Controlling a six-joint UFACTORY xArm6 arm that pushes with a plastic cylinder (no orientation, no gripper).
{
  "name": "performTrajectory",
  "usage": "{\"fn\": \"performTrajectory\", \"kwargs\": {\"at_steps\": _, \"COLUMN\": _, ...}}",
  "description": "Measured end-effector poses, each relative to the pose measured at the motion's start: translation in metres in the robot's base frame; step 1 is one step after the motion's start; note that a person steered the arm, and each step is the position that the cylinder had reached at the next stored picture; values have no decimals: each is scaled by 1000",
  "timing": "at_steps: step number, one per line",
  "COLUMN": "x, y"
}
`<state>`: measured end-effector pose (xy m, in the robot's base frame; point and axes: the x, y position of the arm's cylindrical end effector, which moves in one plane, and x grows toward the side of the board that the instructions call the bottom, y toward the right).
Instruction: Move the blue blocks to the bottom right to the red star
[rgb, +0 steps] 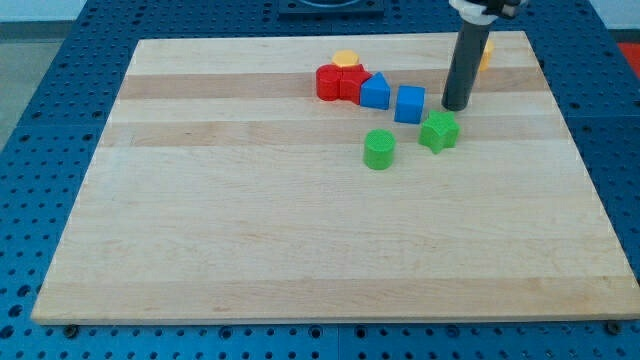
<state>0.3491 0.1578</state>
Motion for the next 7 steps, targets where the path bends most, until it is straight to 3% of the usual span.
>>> {"fn": "performTrajectory", "kwargs": {"at_steps": 3, "x": 22, "y": -25}}
{"fn": "performTrajectory", "kwargs": {"at_steps": 7, "x": -10, "y": -83}}
